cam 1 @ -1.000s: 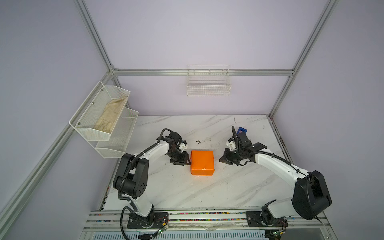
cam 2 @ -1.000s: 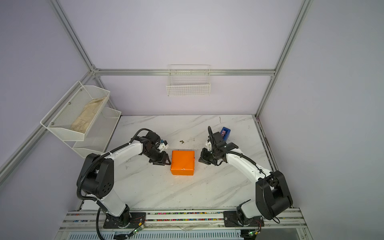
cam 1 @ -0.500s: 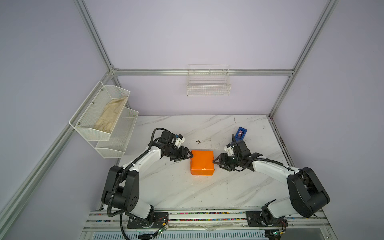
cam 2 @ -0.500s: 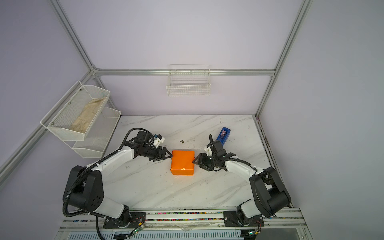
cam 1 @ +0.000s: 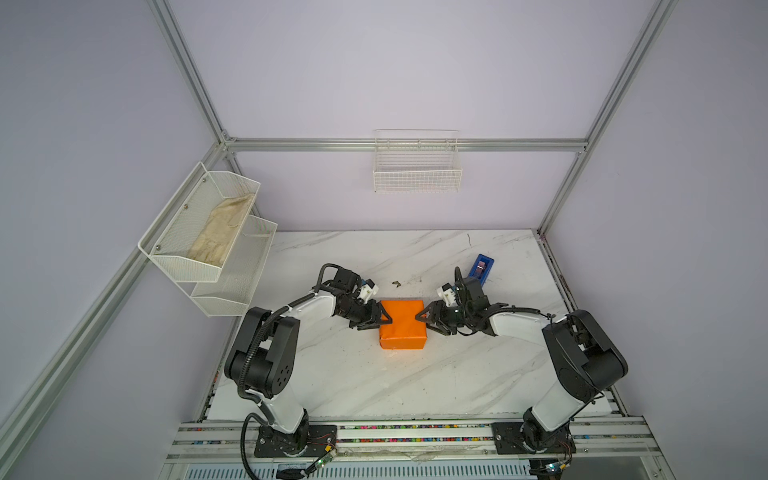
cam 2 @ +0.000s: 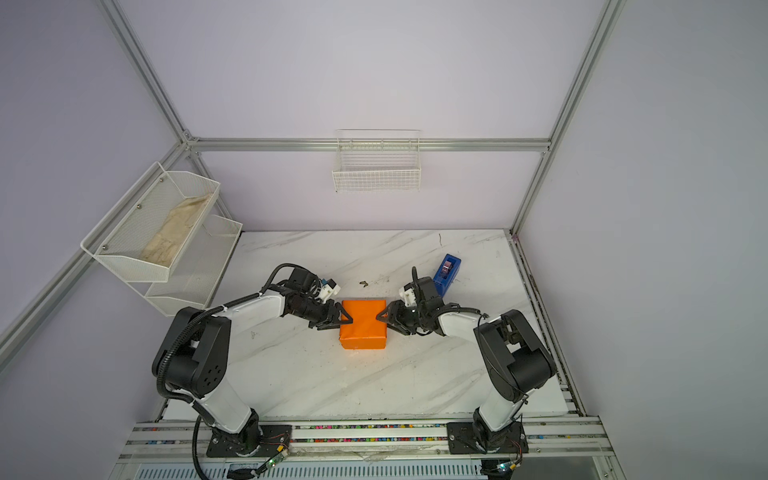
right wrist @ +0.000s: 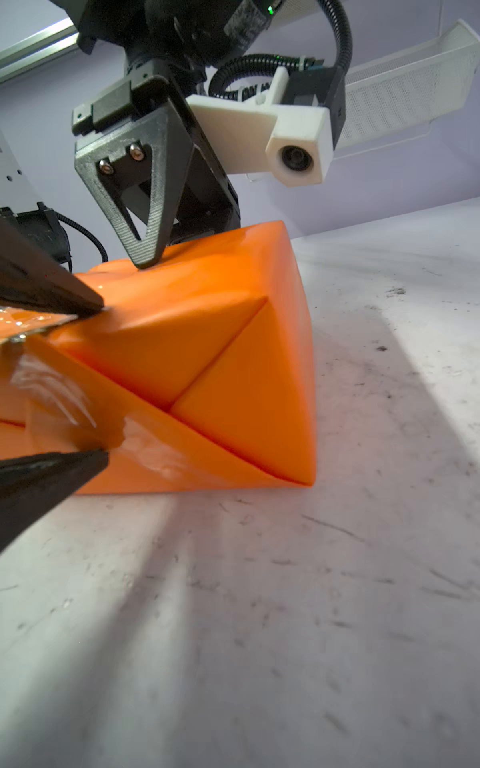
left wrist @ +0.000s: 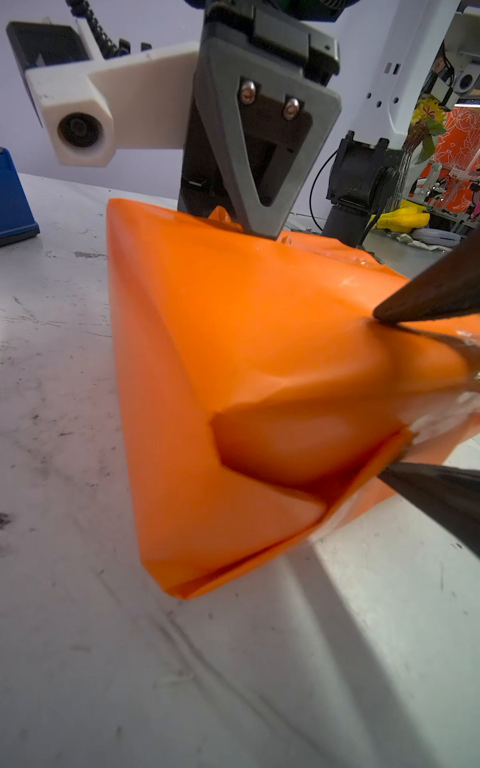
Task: Wrap the gift box in paper
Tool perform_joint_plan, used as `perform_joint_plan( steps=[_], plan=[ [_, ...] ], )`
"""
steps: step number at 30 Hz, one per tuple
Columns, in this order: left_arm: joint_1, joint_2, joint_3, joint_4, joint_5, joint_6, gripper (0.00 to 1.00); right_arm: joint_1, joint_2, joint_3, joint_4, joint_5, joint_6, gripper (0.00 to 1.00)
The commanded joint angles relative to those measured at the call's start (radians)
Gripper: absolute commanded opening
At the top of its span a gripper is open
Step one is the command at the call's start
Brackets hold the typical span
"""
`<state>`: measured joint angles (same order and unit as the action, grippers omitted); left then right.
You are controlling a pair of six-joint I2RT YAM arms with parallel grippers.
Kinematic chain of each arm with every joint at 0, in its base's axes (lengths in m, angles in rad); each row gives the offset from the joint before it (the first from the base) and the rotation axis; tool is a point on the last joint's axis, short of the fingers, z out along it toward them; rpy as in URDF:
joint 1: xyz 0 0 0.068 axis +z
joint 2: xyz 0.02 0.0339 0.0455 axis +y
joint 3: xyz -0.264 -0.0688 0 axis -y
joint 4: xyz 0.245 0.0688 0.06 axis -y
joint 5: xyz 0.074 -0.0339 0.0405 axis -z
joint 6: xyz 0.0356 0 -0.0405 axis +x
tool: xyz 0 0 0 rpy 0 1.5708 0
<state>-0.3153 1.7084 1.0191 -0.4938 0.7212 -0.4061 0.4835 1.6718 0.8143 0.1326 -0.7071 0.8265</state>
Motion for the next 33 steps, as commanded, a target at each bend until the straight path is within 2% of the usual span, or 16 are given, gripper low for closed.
perform_joint_plan(
  steps=[1,5,13,16,21,24,25,26,27,29,30,33],
  plan=[
    [-0.006,0.023,0.037,-0.031,-0.057,0.046,0.51,0.006,0.042,0.036,0.018,0.029,0.015,0.52],
    [0.001,0.074,0.122,-0.075,-0.085,0.080,0.51,0.006,0.098,0.106,0.023,0.049,0.010,0.51],
    [0.057,0.191,0.328,-0.174,-0.115,0.153,0.51,0.004,0.306,0.327,0.012,0.059,-0.054,0.51],
    [0.083,0.216,0.363,-0.187,-0.127,0.174,0.51,0.000,0.365,0.393,0.000,0.048,-0.068,0.50],
    [0.132,0.180,0.366,-0.194,-0.166,0.181,0.53,-0.016,0.343,0.420,-0.032,0.068,-0.090,0.51],
    [0.162,0.108,0.347,-0.192,-0.224,0.187,0.60,-0.055,0.247,0.404,-0.078,0.149,-0.120,0.58],
    [0.171,0.077,0.338,-0.187,-0.262,0.187,0.63,-0.076,0.209,0.394,-0.101,0.189,-0.141,0.72],
    [0.178,0.051,0.324,-0.182,-0.300,0.187,0.67,-0.097,0.173,0.381,-0.112,0.228,-0.158,0.92],
    [0.188,0.019,0.304,-0.170,-0.336,0.187,0.74,-0.129,0.129,0.358,-0.120,0.272,-0.173,0.97],
    [0.202,-0.041,0.258,-0.142,-0.419,0.183,0.96,-0.190,0.035,0.304,-0.114,0.345,-0.235,0.97],
    [0.208,-0.072,0.231,-0.127,-0.459,0.169,1.00,-0.218,-0.016,0.279,-0.112,0.403,-0.262,0.97],
    [0.217,-0.153,0.140,-0.054,-0.591,0.133,1.00,-0.271,-0.109,0.240,-0.121,0.605,-0.359,0.97]
  ],
)
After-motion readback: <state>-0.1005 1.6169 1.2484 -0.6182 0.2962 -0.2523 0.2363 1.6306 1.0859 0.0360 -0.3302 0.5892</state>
